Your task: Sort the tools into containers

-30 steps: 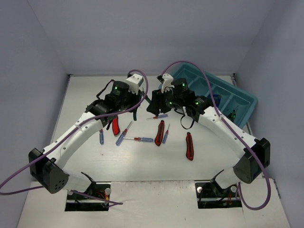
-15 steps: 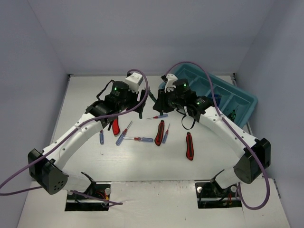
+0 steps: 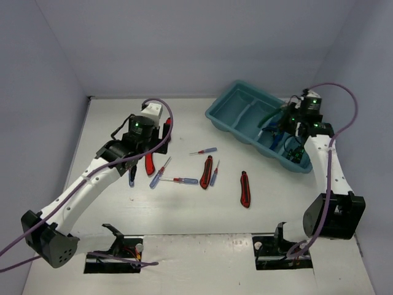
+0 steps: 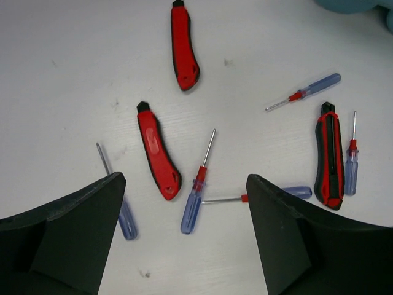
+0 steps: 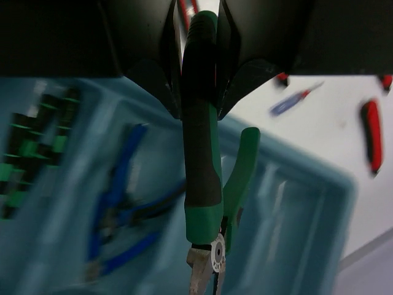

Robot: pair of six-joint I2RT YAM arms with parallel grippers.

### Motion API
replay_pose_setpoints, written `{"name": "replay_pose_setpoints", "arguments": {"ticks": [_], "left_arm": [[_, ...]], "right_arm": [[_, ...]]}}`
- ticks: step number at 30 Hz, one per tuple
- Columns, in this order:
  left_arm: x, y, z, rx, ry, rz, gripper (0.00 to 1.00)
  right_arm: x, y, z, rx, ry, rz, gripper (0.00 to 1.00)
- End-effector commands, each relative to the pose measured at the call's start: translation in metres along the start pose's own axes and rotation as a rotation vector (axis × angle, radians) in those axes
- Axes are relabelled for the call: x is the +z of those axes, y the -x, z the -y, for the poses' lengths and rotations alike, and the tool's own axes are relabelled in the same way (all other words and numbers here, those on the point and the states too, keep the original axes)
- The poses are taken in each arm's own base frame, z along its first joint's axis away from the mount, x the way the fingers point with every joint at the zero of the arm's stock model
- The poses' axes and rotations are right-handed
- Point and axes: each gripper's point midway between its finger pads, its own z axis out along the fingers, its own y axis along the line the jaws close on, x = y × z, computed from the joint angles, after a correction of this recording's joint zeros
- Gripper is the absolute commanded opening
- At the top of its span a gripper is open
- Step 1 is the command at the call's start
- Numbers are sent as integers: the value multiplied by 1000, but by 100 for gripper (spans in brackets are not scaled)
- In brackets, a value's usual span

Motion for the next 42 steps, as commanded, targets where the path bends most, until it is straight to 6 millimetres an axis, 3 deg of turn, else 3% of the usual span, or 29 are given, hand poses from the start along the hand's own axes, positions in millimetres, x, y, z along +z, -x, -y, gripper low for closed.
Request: {"name": "replay_pose_setpoints", "arguments": {"ticks": [1, 4, 8, 17, 23, 32, 42], "left_arm": [[-28, 0, -17, -68, 26, 29, 77], [-36, -9, -22, -67, 29, 15, 77], [-44, -15, -25, -71, 22, 25, 77], [-47, -26, -23, -88, -2, 3, 77], [-45, -32, -21, -88, -8, -13, 77], [-45, -34, -19, -80, -18, -25, 77], [-47, -48, -23, -79, -10, -53, 77]], "right_arm": [[12, 45, 7, -36, -56, 60, 0], [38, 48, 26, -61, -148, 15, 0], [56, 53, 42, -99, -241, -19, 0], [49, 62, 76, -166, -431, -5, 0], [39, 67, 78, -205, -450, -3, 0], [58, 50, 91, -235, -491, -73, 0], [78, 51, 81, -310, -556, -79, 0]]}}
